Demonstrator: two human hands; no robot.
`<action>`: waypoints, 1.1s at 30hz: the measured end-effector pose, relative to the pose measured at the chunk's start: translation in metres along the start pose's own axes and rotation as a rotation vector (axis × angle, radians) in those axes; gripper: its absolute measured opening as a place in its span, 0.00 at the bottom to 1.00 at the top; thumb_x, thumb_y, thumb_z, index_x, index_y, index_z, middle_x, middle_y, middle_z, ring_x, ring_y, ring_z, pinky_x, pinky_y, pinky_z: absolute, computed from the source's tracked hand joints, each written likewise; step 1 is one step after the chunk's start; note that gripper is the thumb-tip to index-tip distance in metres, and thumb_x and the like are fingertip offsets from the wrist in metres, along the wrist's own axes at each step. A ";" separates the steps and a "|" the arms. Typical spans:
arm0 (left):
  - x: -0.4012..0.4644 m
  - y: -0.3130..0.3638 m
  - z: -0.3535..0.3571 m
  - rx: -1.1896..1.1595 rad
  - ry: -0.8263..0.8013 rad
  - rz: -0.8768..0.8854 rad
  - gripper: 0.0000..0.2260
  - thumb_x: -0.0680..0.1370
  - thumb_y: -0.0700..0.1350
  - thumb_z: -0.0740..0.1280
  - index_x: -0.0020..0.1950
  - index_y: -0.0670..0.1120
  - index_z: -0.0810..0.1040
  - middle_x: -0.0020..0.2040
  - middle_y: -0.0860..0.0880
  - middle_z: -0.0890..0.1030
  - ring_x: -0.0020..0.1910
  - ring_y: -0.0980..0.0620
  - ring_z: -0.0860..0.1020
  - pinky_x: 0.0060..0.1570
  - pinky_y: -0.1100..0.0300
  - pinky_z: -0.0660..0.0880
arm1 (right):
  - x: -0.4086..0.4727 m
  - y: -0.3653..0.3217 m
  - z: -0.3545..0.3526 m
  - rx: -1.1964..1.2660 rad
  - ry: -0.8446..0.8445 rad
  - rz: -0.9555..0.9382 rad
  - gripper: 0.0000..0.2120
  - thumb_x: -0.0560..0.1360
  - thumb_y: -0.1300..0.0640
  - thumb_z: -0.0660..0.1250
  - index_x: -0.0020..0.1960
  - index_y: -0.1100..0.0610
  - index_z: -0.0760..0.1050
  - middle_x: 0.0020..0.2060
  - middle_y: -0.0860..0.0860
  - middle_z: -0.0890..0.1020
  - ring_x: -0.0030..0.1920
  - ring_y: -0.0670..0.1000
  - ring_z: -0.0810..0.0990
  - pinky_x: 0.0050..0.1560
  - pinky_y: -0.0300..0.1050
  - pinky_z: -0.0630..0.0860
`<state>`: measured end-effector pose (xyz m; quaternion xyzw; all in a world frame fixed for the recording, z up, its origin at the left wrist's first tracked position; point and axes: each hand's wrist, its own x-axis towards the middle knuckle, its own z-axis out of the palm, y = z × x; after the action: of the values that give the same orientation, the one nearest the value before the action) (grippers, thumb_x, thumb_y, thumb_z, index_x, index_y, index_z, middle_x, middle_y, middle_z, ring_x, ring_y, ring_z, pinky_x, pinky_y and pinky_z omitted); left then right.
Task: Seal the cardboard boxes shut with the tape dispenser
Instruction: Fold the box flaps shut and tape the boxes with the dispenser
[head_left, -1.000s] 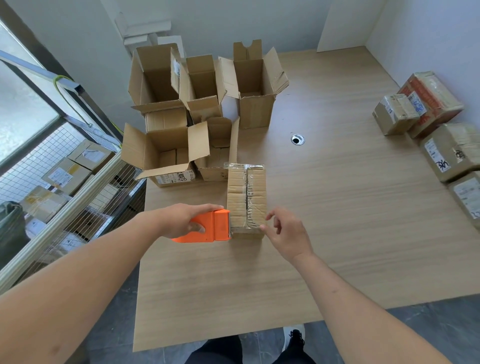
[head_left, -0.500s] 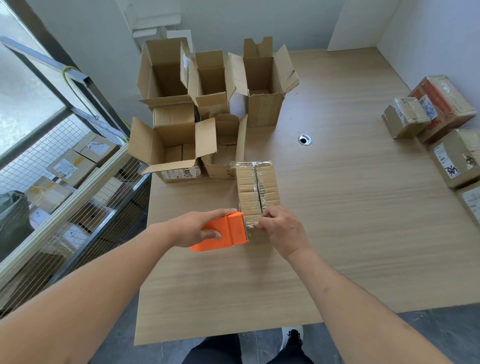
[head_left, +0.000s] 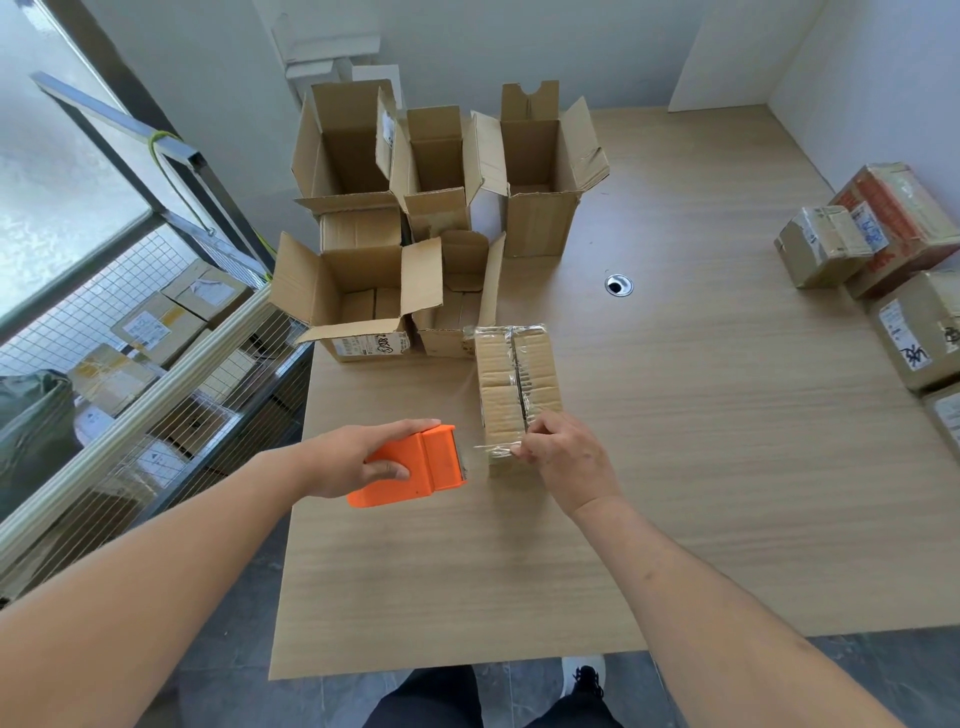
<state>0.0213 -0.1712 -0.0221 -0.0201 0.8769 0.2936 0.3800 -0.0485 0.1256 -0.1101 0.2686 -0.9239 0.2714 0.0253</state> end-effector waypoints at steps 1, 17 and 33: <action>-0.001 -0.002 -0.001 0.009 0.002 -0.005 0.30 0.82 0.55 0.65 0.73 0.79 0.51 0.71 0.56 0.70 0.66 0.46 0.72 0.64 0.46 0.73 | 0.001 0.000 0.000 -0.009 0.002 -0.005 0.14 0.67 0.60 0.81 0.33 0.55 0.76 0.35 0.48 0.75 0.37 0.54 0.75 0.33 0.45 0.74; 0.039 0.016 0.013 0.225 0.027 -0.147 0.31 0.83 0.53 0.64 0.80 0.66 0.51 0.72 0.46 0.73 0.68 0.40 0.72 0.64 0.45 0.69 | 0.004 -0.013 -0.011 -0.151 -0.206 0.036 0.13 0.68 0.47 0.78 0.44 0.49 0.75 0.43 0.47 0.75 0.46 0.53 0.76 0.46 0.49 0.74; 0.038 0.064 0.053 0.480 0.259 -0.255 0.37 0.79 0.40 0.61 0.81 0.60 0.45 0.55 0.53 0.84 0.56 0.41 0.79 0.70 0.37 0.54 | 0.033 -0.047 0.009 -0.359 -0.450 0.273 0.24 0.74 0.34 0.61 0.57 0.53 0.71 0.56 0.52 0.70 0.61 0.58 0.68 0.62 0.54 0.64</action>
<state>0.0125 -0.0834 -0.0442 -0.0767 0.9528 0.0227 0.2928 -0.0521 0.0718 -0.0885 0.1866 -0.9669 0.0385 -0.1695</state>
